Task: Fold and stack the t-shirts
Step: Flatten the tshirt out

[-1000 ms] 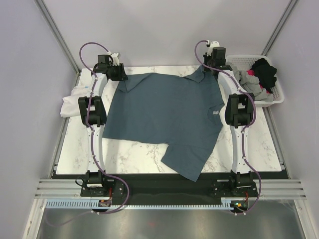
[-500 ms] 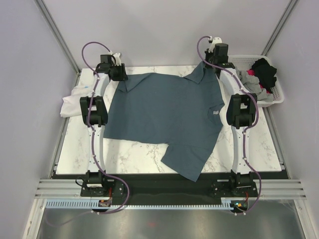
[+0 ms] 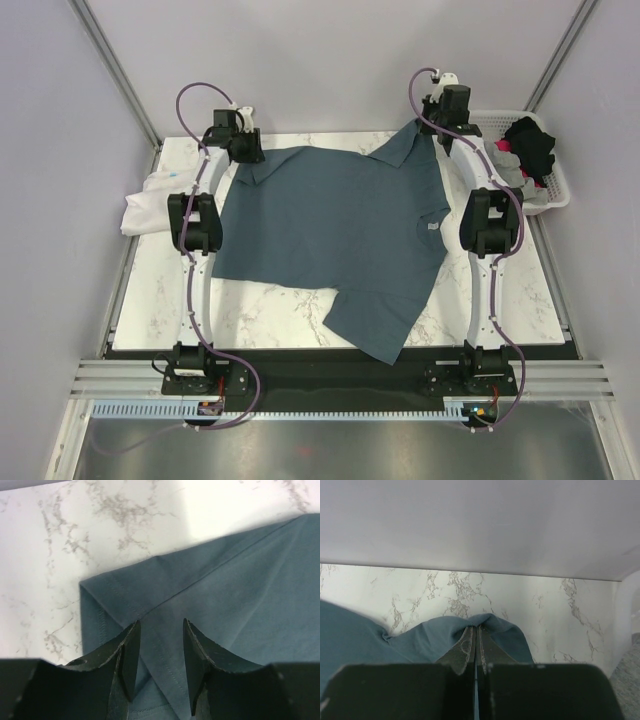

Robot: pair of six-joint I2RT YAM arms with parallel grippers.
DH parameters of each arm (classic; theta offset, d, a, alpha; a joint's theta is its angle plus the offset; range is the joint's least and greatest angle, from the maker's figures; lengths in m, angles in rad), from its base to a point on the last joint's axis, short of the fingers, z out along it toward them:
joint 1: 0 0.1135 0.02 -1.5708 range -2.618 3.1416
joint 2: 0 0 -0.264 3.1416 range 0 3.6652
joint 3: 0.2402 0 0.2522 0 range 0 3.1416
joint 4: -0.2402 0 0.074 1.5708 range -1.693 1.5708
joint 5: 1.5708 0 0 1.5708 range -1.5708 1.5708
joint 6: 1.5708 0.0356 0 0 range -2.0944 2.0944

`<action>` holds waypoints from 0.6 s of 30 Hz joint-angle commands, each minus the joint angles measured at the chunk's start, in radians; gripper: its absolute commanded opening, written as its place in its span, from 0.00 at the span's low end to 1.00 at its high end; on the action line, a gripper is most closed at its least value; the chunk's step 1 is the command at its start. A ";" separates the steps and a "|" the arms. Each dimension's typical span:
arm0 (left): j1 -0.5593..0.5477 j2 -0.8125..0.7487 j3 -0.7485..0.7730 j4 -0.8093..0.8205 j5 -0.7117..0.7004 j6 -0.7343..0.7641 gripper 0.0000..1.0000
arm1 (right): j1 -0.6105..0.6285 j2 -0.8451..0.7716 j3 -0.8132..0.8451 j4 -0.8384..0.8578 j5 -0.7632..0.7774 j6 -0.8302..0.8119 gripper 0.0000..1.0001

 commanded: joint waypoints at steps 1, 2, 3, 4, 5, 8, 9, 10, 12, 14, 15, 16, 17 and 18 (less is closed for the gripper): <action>0.001 -0.024 -0.010 0.020 -0.092 0.021 0.47 | 0.003 -0.062 0.040 0.019 -0.032 0.032 0.00; 0.000 -0.028 -0.024 0.026 -0.107 0.023 0.47 | 0.001 -0.065 0.036 0.019 -0.032 0.034 0.00; -0.002 -0.030 -0.024 0.029 -0.144 0.029 0.47 | 0.001 -0.067 0.035 0.021 -0.032 0.035 0.00; -0.006 -0.031 -0.022 0.032 -0.158 0.033 0.47 | 0.001 -0.071 0.032 0.018 -0.032 0.034 0.00; -0.007 -0.030 -0.021 0.043 -0.158 0.035 0.48 | 0.001 -0.075 0.030 0.018 -0.032 0.032 0.00; -0.011 -0.016 0.005 0.042 -0.136 0.041 0.48 | 0.001 -0.082 0.026 0.018 -0.030 0.032 0.00; -0.013 -0.011 0.010 0.034 -0.135 0.042 0.49 | 0.001 -0.084 0.026 0.019 -0.030 0.032 0.00; -0.014 -0.013 0.008 0.038 -0.135 0.038 0.49 | 0.001 -0.084 0.024 0.018 -0.030 0.032 0.00; -0.016 -0.011 0.010 0.045 -0.144 0.036 0.48 | 0.001 -0.085 0.023 0.018 -0.029 0.034 0.00; -0.017 -0.011 0.010 0.043 -0.138 0.038 0.48 | 0.003 -0.085 0.023 0.019 -0.030 0.035 0.00; -0.017 -0.011 0.013 0.045 -0.133 0.038 0.48 | 0.003 -0.084 0.023 0.019 -0.030 0.035 0.00; -0.017 -0.010 0.013 0.043 -0.130 0.039 0.47 | 0.003 -0.084 0.024 0.019 -0.030 0.034 0.00; -0.017 -0.010 0.013 0.043 -0.130 0.041 0.47 | 0.004 -0.084 0.024 0.018 -0.029 0.037 0.00; -0.017 -0.010 0.013 0.045 -0.121 0.044 0.43 | 0.006 -0.084 0.024 0.019 -0.029 0.037 0.00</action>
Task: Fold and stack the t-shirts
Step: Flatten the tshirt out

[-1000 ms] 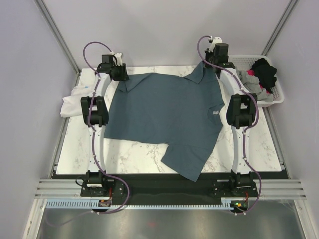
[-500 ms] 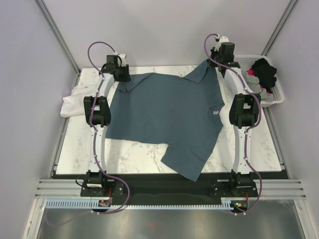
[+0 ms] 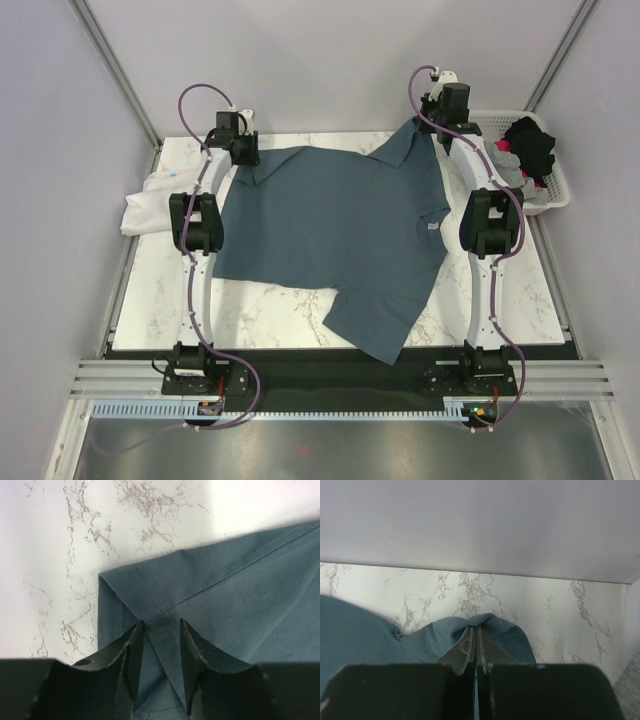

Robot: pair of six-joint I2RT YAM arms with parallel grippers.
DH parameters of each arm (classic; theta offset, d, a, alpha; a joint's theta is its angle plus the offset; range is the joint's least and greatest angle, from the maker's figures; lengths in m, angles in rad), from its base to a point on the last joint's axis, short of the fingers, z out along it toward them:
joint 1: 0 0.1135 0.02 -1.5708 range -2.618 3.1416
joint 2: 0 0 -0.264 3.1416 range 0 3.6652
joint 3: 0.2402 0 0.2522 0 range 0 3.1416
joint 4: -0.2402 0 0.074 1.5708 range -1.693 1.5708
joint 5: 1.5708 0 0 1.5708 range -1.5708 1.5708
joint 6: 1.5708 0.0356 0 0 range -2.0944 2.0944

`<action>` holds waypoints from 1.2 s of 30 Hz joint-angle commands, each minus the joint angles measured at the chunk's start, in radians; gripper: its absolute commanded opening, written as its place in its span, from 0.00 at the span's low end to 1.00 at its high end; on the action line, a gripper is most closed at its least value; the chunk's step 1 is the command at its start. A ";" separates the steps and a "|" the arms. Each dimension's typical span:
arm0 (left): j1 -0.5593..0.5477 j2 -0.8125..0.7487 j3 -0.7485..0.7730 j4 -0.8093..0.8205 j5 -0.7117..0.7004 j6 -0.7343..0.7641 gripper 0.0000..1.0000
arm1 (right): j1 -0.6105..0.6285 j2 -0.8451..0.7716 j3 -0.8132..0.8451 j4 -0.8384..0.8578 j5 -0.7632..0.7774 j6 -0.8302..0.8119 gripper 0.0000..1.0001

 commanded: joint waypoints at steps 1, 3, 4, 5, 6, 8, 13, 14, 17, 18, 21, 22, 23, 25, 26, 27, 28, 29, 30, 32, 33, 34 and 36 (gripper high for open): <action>-0.005 -0.009 0.035 0.038 0.010 0.035 0.41 | 0.006 -0.068 0.025 0.026 -0.006 0.018 0.00; -0.005 -0.009 0.035 0.038 0.016 0.036 0.36 | 0.004 -0.069 0.025 0.026 -0.008 0.018 0.00; -0.005 -0.009 0.035 0.038 0.018 0.039 0.32 | 0.004 -0.069 0.023 0.026 -0.006 0.018 0.00; -0.005 -0.009 0.035 0.038 0.019 0.038 0.32 | 0.004 -0.069 0.022 0.025 -0.008 0.016 0.00; -0.005 -0.009 0.035 0.036 0.021 0.038 0.29 | 0.006 -0.069 0.020 0.025 -0.008 0.018 0.00; -0.005 -0.011 0.034 0.038 0.015 0.039 0.24 | 0.006 -0.071 0.017 0.026 -0.008 0.016 0.00; -0.011 -0.043 -0.008 0.047 -0.022 0.050 0.08 | 0.004 -0.083 0.006 0.022 -0.011 0.013 0.00; -0.011 -0.063 -0.018 0.045 -0.028 0.056 0.08 | 0.004 -0.086 0.005 0.022 -0.011 0.009 0.00; -0.009 -0.095 -0.038 0.047 -0.034 0.095 0.07 | 0.004 -0.097 0.003 0.015 -0.001 0.004 0.00; -0.009 -0.121 -0.040 0.044 -0.033 0.107 0.07 | 0.003 -0.100 0.002 0.014 0.002 -0.003 0.00; -0.006 -0.176 -0.041 0.048 -0.019 0.151 0.07 | -0.005 -0.131 -0.018 0.003 0.020 -0.008 0.00; -0.006 -0.189 -0.041 0.048 -0.013 0.189 0.07 | -0.010 -0.152 -0.034 -0.001 0.022 -0.011 0.00; -0.006 -0.207 -0.047 0.050 -0.005 0.205 0.07 | -0.011 -0.164 -0.044 -0.003 0.023 -0.016 0.00; -0.006 -0.265 -0.073 0.059 0.016 0.254 0.07 | -0.023 -0.199 -0.073 -0.011 0.038 -0.031 0.00; -0.006 -0.287 -0.118 0.079 0.022 0.266 0.07 | -0.032 -0.209 -0.083 -0.012 0.040 -0.034 0.00; -0.006 -0.310 -0.141 0.090 0.033 0.277 0.08 | -0.036 -0.218 -0.093 -0.015 0.042 -0.037 0.00; -0.006 -0.351 -0.164 0.096 0.035 0.292 0.08 | -0.036 -0.236 -0.113 -0.018 0.042 -0.045 0.00; -0.006 -0.367 -0.194 0.096 0.042 0.305 0.08 | -0.034 -0.246 -0.123 -0.021 0.042 -0.046 0.00; -0.006 -0.384 -0.211 0.096 0.052 0.311 0.08 | -0.057 -0.255 -0.133 -0.024 0.038 -0.047 0.00; -0.006 -0.437 -0.262 0.093 0.056 0.340 0.09 | -0.071 -0.287 -0.158 -0.031 0.038 -0.042 0.00; -0.006 -0.451 -0.276 0.085 0.052 0.348 0.10 | -0.072 -0.299 -0.167 -0.032 0.037 -0.043 0.00; -0.006 -0.483 -0.302 0.081 0.052 0.369 0.11 | -0.075 -0.327 -0.184 -0.037 0.037 -0.048 0.00; -0.006 -0.517 -0.333 0.065 0.050 0.395 0.11 | -0.082 -0.373 -0.204 -0.043 0.037 -0.062 0.00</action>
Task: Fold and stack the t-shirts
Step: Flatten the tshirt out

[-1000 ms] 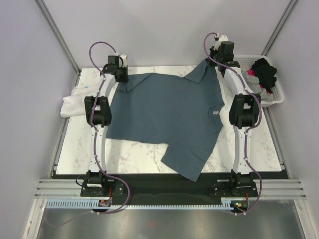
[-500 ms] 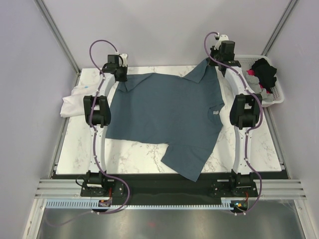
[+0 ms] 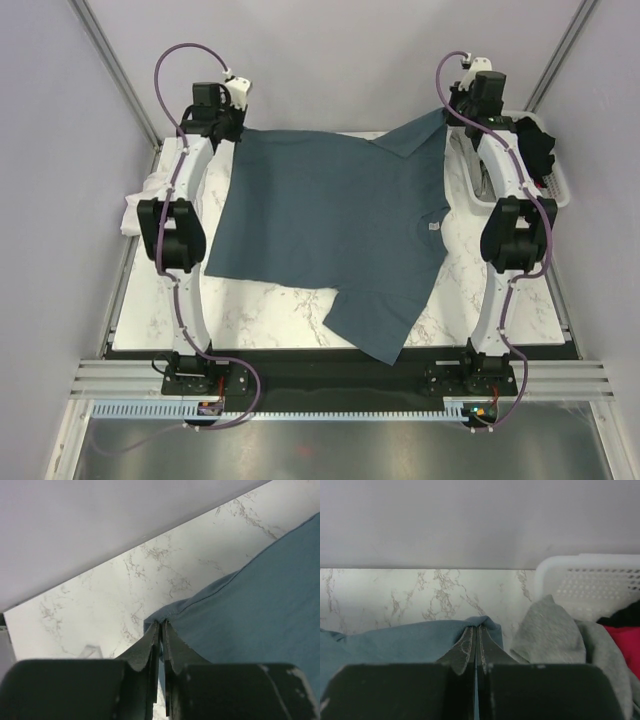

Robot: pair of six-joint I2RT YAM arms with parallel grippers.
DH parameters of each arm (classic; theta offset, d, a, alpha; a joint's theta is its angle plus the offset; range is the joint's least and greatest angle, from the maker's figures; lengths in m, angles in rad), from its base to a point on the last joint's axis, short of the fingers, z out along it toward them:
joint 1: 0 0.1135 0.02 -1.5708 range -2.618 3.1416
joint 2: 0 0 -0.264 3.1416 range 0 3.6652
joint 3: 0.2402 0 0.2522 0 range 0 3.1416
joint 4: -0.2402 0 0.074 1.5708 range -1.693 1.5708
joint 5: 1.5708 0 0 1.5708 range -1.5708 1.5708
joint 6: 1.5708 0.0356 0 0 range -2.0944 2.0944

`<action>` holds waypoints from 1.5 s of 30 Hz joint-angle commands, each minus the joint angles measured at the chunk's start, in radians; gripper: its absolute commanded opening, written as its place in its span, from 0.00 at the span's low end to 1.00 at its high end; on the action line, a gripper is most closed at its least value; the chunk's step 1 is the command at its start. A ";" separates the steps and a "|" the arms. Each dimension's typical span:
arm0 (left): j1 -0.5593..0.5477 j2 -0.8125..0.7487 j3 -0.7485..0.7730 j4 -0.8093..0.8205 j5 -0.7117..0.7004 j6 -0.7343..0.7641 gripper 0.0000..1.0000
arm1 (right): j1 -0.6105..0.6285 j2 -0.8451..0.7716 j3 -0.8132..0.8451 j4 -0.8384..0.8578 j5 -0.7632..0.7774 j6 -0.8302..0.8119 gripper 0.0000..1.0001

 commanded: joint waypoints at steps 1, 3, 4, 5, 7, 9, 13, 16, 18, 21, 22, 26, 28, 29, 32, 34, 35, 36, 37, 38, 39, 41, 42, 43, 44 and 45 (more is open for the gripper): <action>0.000 -0.103 -0.081 0.002 0.020 0.114 0.11 | -0.014 -0.130 -0.043 0.003 0.013 -0.026 0.00; 0.000 -0.158 -0.117 -0.026 0.026 0.131 0.10 | -0.022 -0.182 -0.071 -0.005 0.014 -0.023 0.00; 0.001 -0.178 -0.137 -0.035 0.026 0.131 0.08 | -0.023 -0.203 -0.101 -0.009 0.011 -0.017 0.00; 0.001 -0.227 -0.178 -0.044 0.033 0.131 0.07 | -0.028 -0.255 -0.120 -0.015 0.002 -0.013 0.00; 0.001 -0.281 -0.261 -0.055 0.036 0.125 0.05 | -0.028 -0.309 -0.183 -0.026 -0.001 -0.017 0.00; 0.003 -0.383 -0.325 -0.055 0.055 0.122 0.04 | -0.028 -0.401 -0.247 -0.035 -0.003 -0.020 0.00; 0.005 -0.563 -0.526 -0.020 0.078 0.119 0.02 | -0.029 -0.550 -0.367 -0.048 -0.015 -0.028 0.00; 0.005 -0.692 -0.636 -0.020 0.102 0.115 0.02 | -0.029 -0.653 -0.458 -0.063 -0.047 -0.011 0.00; 0.005 -0.768 -0.683 -0.026 0.115 0.108 0.02 | -0.029 -0.732 -0.500 -0.081 -0.075 0.007 0.00; 0.005 -0.929 -0.741 -0.072 0.138 0.092 0.02 | -0.029 -0.846 -0.507 -0.152 -0.090 0.001 0.00; 0.005 -1.013 -0.741 -0.090 0.147 0.091 0.02 | -0.029 -0.870 -0.499 -0.178 -0.093 -0.022 0.00; 0.001 -1.205 -0.721 -0.210 0.197 0.083 0.02 | -0.029 -1.039 -0.436 -0.321 -0.092 -0.043 0.00; 0.001 -1.272 -0.697 -0.277 0.204 0.083 0.02 | -0.029 -1.105 -0.407 -0.388 -0.084 -0.045 0.00; 0.001 -1.336 -0.688 -0.299 0.211 0.086 0.02 | -0.028 -1.160 -0.390 -0.416 -0.084 -0.039 0.00; 0.001 -1.449 -0.643 -0.388 0.227 0.091 0.02 | -0.029 -1.226 -0.272 -0.572 -0.042 -0.008 0.00; 0.001 -1.497 -0.593 -0.443 0.243 0.094 0.02 | -0.029 -1.245 -0.142 -0.621 -0.008 -0.003 0.00; 0.003 -1.529 -0.571 -0.455 0.253 0.092 0.02 | -0.031 -1.256 -0.049 -0.653 0.011 -0.017 0.00; 0.003 -1.540 -0.525 -0.468 0.256 0.091 0.02 | -0.034 -1.260 -0.003 -0.664 0.016 -0.031 0.00; 0.003 -1.545 -0.496 -0.503 0.254 0.089 0.02 | -0.039 -1.262 0.040 -0.672 0.022 -0.043 0.00; 0.003 -1.545 -0.464 -0.521 0.256 0.091 0.02 | -0.039 -1.262 0.127 -0.678 0.035 -0.045 0.00; 0.003 -1.542 -0.394 -0.537 0.253 0.092 0.02 | -0.039 -1.254 0.177 -0.684 0.042 -0.077 0.00; 0.003 -1.530 -0.314 -0.563 0.238 0.091 0.02 | -0.039 -1.219 0.334 -0.697 0.043 -0.094 0.00; 0.003 -1.513 -0.233 -0.566 0.233 0.091 0.02 | -0.039 -1.208 0.379 -0.695 0.036 -0.111 0.00; 0.003 -1.507 -0.194 -0.574 0.222 0.092 0.02 | -0.039 -1.197 0.415 -0.688 0.034 -0.115 0.00; 0.003 -1.497 -0.159 -0.577 0.218 0.092 0.02 | -0.037 -1.200 0.447 -0.663 0.040 -0.115 0.00; 0.003 -1.488 -0.095 -0.580 0.211 0.091 0.02 | -0.039 -1.207 0.446 -0.643 0.058 -0.115 0.00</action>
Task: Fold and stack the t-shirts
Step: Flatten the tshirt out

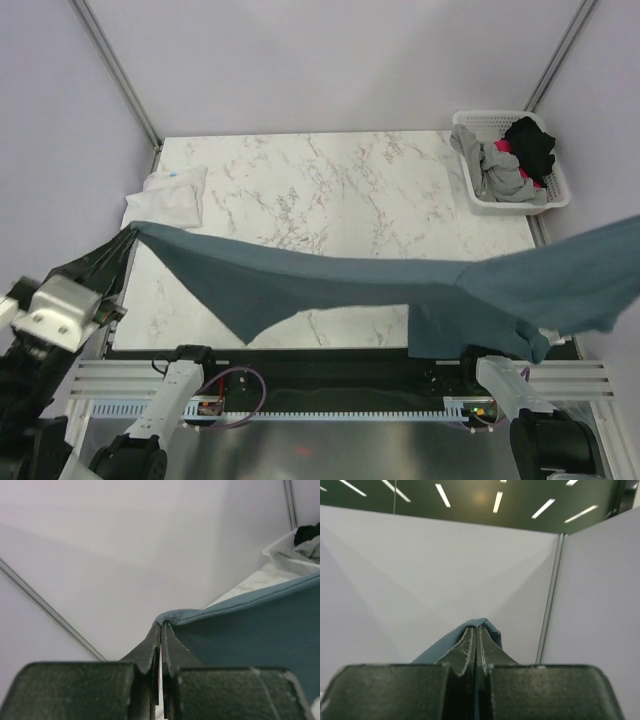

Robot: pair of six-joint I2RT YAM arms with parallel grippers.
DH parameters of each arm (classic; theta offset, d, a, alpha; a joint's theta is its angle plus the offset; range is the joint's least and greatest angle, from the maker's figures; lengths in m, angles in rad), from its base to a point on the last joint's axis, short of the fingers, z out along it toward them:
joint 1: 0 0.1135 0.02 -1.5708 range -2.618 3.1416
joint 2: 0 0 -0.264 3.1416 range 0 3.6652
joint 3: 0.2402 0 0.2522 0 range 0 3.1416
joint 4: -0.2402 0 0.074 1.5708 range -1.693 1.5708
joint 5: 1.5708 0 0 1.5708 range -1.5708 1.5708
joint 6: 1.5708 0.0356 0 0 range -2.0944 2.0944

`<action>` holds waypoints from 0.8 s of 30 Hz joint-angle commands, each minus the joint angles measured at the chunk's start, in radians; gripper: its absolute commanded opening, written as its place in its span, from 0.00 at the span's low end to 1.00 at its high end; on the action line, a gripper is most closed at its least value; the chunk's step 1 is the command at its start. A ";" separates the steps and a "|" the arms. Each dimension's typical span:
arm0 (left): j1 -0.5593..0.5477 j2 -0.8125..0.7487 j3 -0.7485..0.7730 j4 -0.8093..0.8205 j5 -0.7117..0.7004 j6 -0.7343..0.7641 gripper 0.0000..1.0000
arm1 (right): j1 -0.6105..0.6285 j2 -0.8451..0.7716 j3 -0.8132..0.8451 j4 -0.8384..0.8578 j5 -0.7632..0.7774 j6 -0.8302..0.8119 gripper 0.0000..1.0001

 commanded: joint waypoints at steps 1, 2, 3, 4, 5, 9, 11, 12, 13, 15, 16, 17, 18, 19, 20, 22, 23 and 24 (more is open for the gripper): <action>0.003 0.059 0.142 -0.048 -0.024 0.008 0.02 | -0.003 0.043 0.030 0.015 0.063 -0.032 0.00; 0.003 0.066 0.185 -0.056 -0.029 0.011 0.02 | -0.005 0.032 0.020 0.047 0.067 -0.032 0.00; 0.003 0.070 0.201 -0.058 -0.035 0.014 0.02 | -0.003 0.028 0.020 0.063 0.078 -0.031 0.00; 0.003 0.076 0.211 -0.058 -0.044 0.023 0.02 | -0.005 0.034 0.024 0.093 0.080 -0.028 0.00; 0.003 0.079 0.214 -0.059 -0.045 0.032 0.02 | -0.005 0.035 0.024 0.112 0.080 -0.028 0.00; 0.003 0.084 0.153 -0.062 -0.090 0.049 0.02 | -0.005 0.051 -0.051 0.181 0.046 -0.012 0.00; 0.001 0.083 0.080 -0.053 -0.099 0.048 0.02 | -0.005 0.052 -0.135 0.207 0.018 0.008 0.00; 0.003 0.080 0.046 -0.044 -0.101 0.046 0.02 | -0.005 0.051 -0.173 0.219 0.008 0.020 0.00; 0.003 0.073 0.006 -0.033 -0.105 0.046 0.02 | -0.005 0.045 -0.266 0.250 -0.018 0.028 0.00; 0.003 0.064 -0.116 0.013 -0.108 0.045 0.02 | -0.005 0.037 -0.363 0.287 -0.043 0.053 0.00; 0.003 0.061 -0.159 0.031 -0.113 0.041 0.02 | -0.005 0.037 -0.458 0.327 -0.064 0.058 0.00; 0.003 0.064 -0.242 0.051 -0.113 0.046 0.02 | -0.005 0.040 -0.506 0.347 -0.080 0.064 0.00; 0.003 0.070 -0.281 0.085 -0.113 0.051 0.02 | -0.005 0.045 -0.549 0.364 -0.094 0.064 0.00; 0.003 0.078 -0.319 0.108 -0.118 0.058 0.02 | -0.005 0.061 -0.634 0.406 -0.101 0.069 0.00; 0.003 0.086 -0.397 0.131 -0.121 0.061 0.02 | -0.005 0.072 -0.678 0.428 -0.112 0.074 0.00; 0.003 0.131 -0.500 0.189 -0.121 0.080 0.02 | -0.003 0.124 -0.791 0.495 -0.126 0.078 0.00; 0.003 0.153 -0.535 0.211 -0.122 0.084 0.02 | -0.003 0.147 -0.824 0.517 -0.137 0.080 0.00; 0.003 0.199 -0.568 0.240 -0.122 0.089 0.02 | -0.005 0.199 -0.854 0.540 -0.152 0.075 0.00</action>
